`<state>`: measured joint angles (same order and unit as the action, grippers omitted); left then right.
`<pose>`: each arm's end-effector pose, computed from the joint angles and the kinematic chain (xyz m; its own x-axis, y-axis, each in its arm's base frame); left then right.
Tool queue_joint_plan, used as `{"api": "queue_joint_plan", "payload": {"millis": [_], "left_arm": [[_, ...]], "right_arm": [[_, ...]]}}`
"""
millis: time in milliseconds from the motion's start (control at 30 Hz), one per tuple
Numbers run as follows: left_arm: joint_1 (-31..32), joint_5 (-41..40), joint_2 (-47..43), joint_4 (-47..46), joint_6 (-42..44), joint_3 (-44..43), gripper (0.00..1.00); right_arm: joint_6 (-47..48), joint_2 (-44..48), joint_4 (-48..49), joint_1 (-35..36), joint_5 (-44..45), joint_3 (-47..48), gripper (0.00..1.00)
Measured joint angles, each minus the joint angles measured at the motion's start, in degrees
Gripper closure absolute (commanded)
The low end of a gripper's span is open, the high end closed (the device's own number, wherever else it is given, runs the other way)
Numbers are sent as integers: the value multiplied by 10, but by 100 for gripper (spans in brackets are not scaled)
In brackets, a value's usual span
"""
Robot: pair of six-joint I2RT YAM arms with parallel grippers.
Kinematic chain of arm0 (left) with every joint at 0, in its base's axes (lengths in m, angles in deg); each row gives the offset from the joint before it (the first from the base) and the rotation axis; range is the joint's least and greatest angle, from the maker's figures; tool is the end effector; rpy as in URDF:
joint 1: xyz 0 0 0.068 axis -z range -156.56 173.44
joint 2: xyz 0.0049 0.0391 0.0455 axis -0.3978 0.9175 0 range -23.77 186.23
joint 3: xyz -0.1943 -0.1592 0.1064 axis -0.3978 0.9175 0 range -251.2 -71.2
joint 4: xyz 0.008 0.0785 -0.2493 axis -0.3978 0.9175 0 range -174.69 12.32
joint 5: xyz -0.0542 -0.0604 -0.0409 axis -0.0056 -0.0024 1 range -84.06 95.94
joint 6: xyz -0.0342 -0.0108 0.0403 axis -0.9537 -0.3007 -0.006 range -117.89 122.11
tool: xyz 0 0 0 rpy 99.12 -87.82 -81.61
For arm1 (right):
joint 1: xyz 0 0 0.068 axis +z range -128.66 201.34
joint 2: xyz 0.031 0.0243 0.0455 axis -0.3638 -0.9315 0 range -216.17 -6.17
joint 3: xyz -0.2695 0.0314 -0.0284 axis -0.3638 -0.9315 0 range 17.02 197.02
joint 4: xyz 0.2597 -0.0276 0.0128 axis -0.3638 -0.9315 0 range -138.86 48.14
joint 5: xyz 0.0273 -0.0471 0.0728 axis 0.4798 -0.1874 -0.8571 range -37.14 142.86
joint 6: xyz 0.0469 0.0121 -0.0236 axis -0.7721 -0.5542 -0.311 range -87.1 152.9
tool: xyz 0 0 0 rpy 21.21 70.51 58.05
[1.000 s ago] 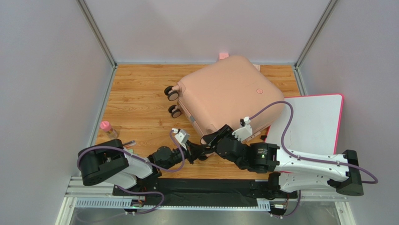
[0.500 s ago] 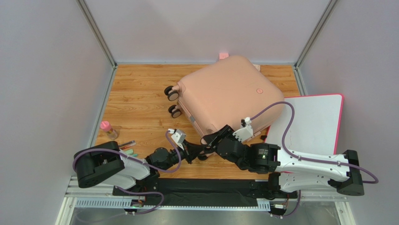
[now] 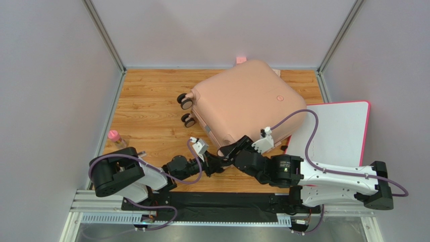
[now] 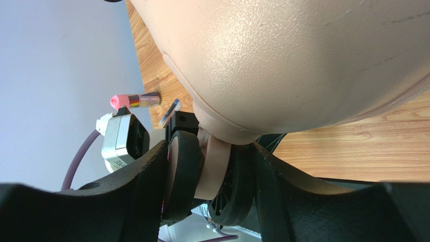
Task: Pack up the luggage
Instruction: Zip the luggage at the center of the board.
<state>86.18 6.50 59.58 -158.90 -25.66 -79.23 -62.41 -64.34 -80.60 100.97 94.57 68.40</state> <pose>0.1002 -0.1950 0.1517 -0.4241 -0.1943 -0.8845 0.7863 0.4055 -0.4661 0.0596 0.1940 0.2967 -0.6358 0.6552 -0.4081 0.1879 0.6442 0.7414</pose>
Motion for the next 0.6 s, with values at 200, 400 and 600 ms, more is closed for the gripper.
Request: {"api": "queue_joint_plan", "payload": {"millis": [200, 400, 600], "left_arm": [[2, 3, 14, -19, -4, 0, 67], [4, 3, 31, -30, -9, -9, 63], [5, -15, 41, -34, -18, -14, 81]], "right_arm": [[-3, 4, -2, 5, 6, -4, 100], [-3, 7, -5, 6, 17, -8, 100], [-4, 10, -8, 6, 23, -9, 100]]}}
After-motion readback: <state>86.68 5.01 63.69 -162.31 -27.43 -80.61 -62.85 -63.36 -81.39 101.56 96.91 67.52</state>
